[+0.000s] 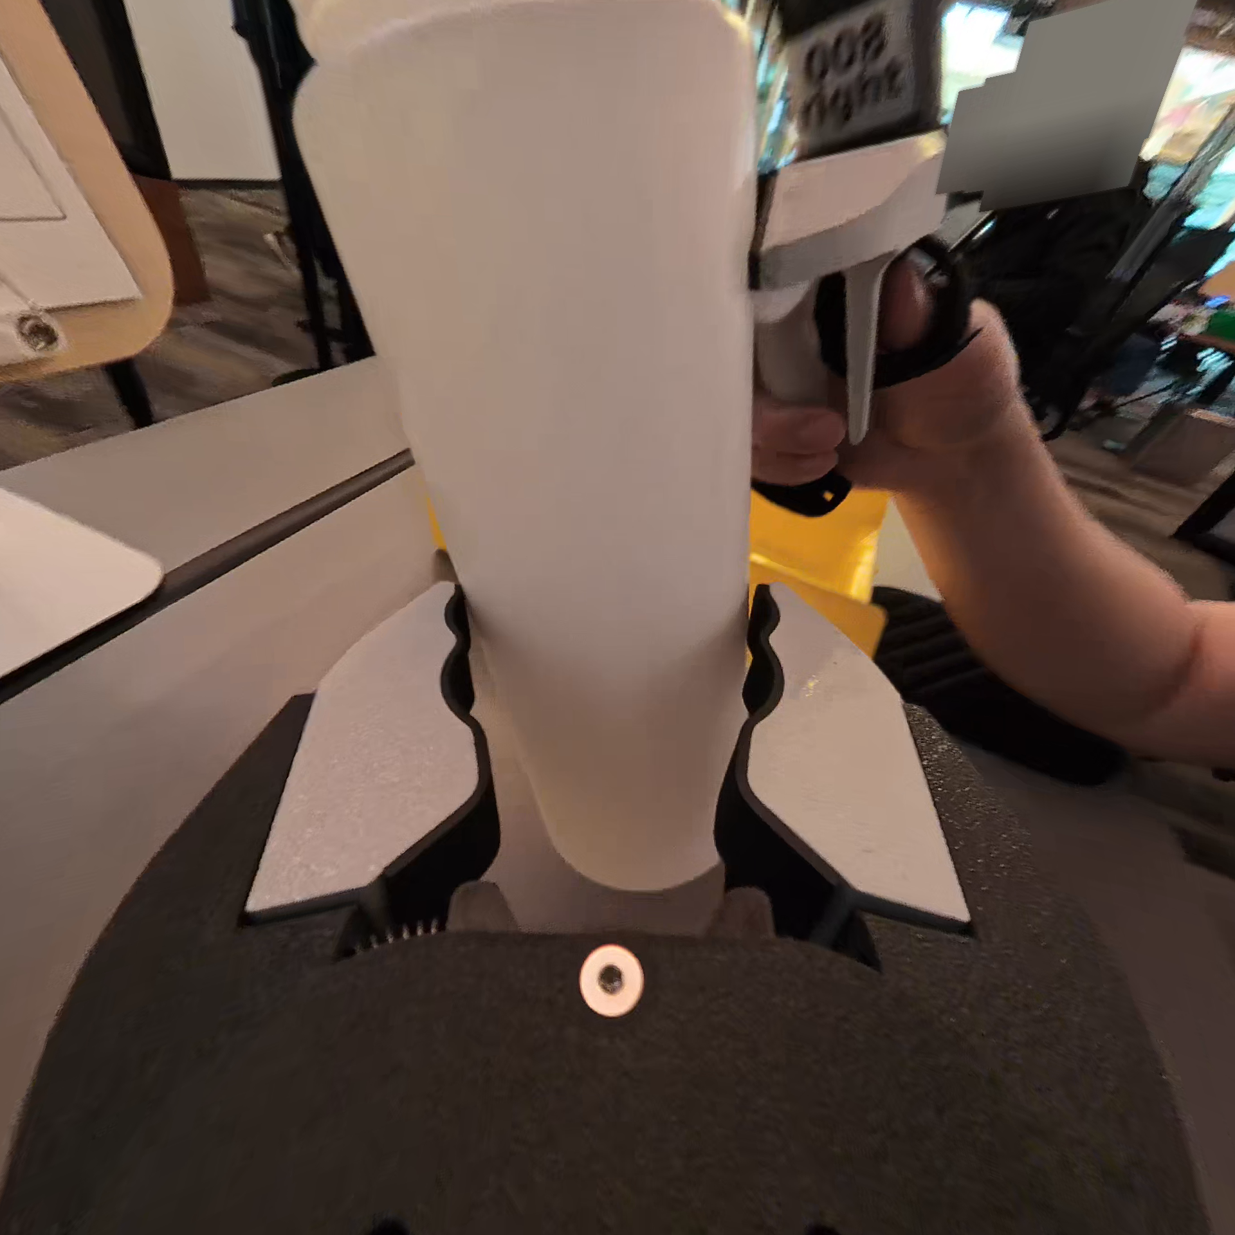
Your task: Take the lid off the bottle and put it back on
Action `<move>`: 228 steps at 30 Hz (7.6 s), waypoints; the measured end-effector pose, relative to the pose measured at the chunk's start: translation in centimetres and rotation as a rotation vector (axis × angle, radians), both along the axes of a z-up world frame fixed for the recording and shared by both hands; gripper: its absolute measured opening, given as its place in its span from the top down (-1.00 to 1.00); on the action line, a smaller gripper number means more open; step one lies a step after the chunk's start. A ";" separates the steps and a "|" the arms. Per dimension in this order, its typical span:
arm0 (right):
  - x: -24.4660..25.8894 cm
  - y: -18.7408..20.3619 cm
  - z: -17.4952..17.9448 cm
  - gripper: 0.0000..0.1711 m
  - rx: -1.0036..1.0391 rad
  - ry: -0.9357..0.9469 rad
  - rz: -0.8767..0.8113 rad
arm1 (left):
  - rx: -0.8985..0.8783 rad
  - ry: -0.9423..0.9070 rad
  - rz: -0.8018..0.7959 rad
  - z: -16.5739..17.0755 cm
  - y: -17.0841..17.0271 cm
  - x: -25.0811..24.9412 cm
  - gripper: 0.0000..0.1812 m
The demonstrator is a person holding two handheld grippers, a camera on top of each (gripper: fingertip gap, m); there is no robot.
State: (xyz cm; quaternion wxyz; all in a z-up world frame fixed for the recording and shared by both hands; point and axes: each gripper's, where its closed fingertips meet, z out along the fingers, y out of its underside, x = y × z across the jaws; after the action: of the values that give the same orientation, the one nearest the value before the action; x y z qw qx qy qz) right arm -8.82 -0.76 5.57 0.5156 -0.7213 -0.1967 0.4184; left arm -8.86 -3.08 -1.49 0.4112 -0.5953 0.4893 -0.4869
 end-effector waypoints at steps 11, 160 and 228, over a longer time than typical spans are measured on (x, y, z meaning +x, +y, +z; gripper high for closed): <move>-1.6 -0.2 -4.0 0.18 0.104 -0.276 0.120 | 0.145 0.106 0.153 -4.3 1.5 -0.5 0.12; 3.1 -5.0 8.8 0.22 0.484 -0.171 -0.090 | 0.305 0.014 0.472 -0.5 3.4 -3.3 -0.30; -2.6 -1.7 -0.6 0.14 0.057 -0.406 -0.084 | 0.257 -0.022 0.221 -4.1 -0.2 0.7 0.05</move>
State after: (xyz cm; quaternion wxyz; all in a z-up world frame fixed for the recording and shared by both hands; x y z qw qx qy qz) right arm -11.38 -2.46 5.00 0.5027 -0.7835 -0.2782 0.2367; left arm -8.16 -3.27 -5.59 0.5404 -0.5825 0.4746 -0.3787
